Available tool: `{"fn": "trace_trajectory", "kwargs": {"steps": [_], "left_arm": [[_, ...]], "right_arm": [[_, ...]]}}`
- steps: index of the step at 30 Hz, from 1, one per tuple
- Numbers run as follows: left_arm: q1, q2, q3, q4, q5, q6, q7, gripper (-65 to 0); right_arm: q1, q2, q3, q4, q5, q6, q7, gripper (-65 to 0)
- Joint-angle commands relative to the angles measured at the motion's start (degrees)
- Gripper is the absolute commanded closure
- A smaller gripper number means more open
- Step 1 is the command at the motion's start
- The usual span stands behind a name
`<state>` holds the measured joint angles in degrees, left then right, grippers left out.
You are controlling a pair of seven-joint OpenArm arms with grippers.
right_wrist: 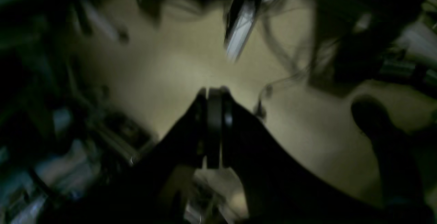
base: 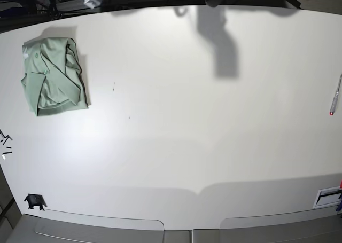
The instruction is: Fold the T-shirt properly
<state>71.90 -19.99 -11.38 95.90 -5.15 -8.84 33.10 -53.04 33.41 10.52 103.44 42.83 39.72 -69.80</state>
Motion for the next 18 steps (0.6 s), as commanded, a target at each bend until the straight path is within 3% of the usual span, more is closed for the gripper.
{"fn": "trace_trajectory", "kwargs": {"steps": [1,5,9,15,18], "left_arm": [[-1.0,-0.2,-0.2,-3.1,-1.0,-0.3,-1.0,0.0],[-8.9,-0.2,-0.2,-17.9,-7.8,-2.4,-3.2,0.0],[-17.3,-0.2,0.0,-28.5,-13.2,-7.8,-3.5,0.0],[-26.4,0.0,5.2,-36.8,-14.0,-13.7,-7.9,0.0],[-30.0,0.0,10.0,-39.2,-14.0,-13.9,-9.5,0.0]], "right_arm": [[-0.4,1.3,-2.0,-1.6,-1.4,0.3,0.8,0.0],[0.8,4.7,-12.5,-12.1,-11.0,0.3,8.9,0.0],[5.9,5.5,-21.5,-23.3,-19.4,0.3,16.8,0.0],[17.3,1.7,-31.2,-41.0,-21.6,0.3,30.1,0.0],[22.1,-1.5,-34.2,-49.7,-21.7,0.3,35.5,0.0]]}}
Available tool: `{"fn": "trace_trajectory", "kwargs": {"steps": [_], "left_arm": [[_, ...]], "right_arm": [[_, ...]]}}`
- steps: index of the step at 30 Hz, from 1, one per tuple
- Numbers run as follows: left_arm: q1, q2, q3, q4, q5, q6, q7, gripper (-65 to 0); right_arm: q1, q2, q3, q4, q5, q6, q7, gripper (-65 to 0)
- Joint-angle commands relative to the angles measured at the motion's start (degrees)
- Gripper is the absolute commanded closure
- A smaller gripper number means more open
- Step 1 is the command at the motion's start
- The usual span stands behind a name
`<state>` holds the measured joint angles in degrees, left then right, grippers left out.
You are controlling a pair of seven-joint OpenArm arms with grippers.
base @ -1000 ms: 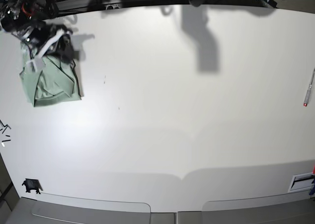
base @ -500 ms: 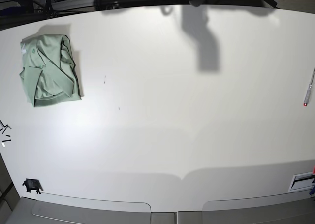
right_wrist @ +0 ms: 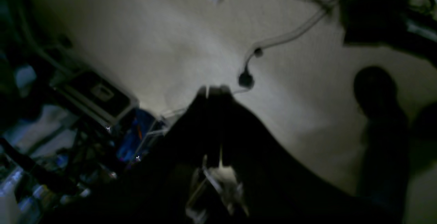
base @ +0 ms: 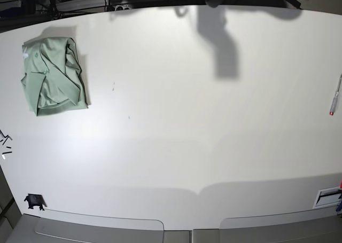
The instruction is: Fold the T-shirt properly
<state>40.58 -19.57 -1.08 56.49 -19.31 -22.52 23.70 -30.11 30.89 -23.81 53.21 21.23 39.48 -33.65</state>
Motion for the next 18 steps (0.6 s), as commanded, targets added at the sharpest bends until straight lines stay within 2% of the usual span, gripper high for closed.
{"fn": "trace_trajectory", "kwargs": {"steps": [1,4,7,9,12,16,18], "left_arm": [[0.4,-0.3,1.2,-0.6,0.3,-0.2,-1.3,0.0],[-1.6,0.6,4.3,-3.6,4.1,-0.2,-6.5,0.0],[-3.0,3.0,4.7,-7.4,10.1,-0.2,-11.6,0.0],[-4.1,4.7,4.7,-10.4,13.2,-0.2,-13.6,0.0],[-6.3,7.0,4.7,-14.5,17.6,0.3,-14.6,0.0],[-10.0,9.3,4.7,-18.8,18.3,5.2,-14.6,0.0],[-11.5,10.2,4.7,-20.4,18.3,7.9,-14.6,0.0]], "right_arm": [[0.7,-0.1,-0.7,-2.4,0.0,0.5,0.9,0.0],[4.9,-3.4,-2.8,-10.7,-0.1,-0.3,4.9,0.0],[8.8,-6.7,-4.0,-18.1,-0.1,-5.8,8.2,0.0],[11.3,-9.1,-4.0,-21.9,-0.1,-8.3,9.6,0.0],[14.4,-12.3,-4.0,-25.4,0.0,-8.9,10.4,0.0],[17.2,-15.4,-4.0,-26.6,0.4,-9.0,12.4,0.0],[17.9,-16.7,-4.0,-26.6,0.4,-11.0,12.9,0.0]]}}
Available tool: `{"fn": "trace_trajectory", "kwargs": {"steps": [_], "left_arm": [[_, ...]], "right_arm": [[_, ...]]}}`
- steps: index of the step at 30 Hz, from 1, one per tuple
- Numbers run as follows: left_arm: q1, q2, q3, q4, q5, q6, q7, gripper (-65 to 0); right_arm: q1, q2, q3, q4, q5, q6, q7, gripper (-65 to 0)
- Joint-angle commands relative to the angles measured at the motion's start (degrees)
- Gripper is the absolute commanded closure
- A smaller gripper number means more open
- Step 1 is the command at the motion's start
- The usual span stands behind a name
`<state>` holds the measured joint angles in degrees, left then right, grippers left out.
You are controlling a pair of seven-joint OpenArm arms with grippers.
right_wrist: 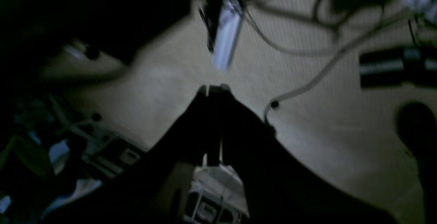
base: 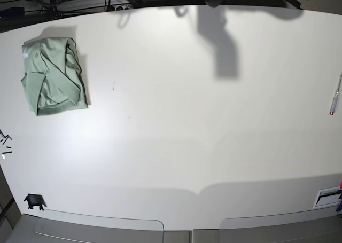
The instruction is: Fold the T-shirt properly
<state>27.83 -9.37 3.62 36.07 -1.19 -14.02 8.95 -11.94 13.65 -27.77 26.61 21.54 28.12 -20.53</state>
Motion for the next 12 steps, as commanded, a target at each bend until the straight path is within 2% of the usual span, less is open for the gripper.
{"fn": "trace_trajectory", "kwargs": {"steps": [1,5,7,9,12], "left_arm": [[0.5,0.3,0.0,-0.6,0.1,0.2,0.1,0.0],[-1.2,1.1,-0.2,-2.0,0.1,0.8,0.2,0.0],[-1.2,1.1,-0.2,-1.9,0.1,0.8,-0.3,0.0],[-1.2,1.1,-0.2,-1.9,0.1,0.8,-0.5,0.0],[-1.2,1.1,-0.2,-2.0,0.1,0.8,-0.5,0.0]], "right_arm": [[-0.1,0.1,0.0,0.0,0.1,-1.5,0.0,0.0],[-0.3,-1.8,0.0,0.0,0.1,-10.7,3.5,0.0],[-0.3,-2.8,0.1,0.0,0.8,-14.2,4.1,0.0],[-0.2,-3.7,0.4,0.0,5.8,-15.8,4.0,0.0],[-0.3,-5.9,3.3,0.0,10.7,-15.8,3.7,0.0]]}}
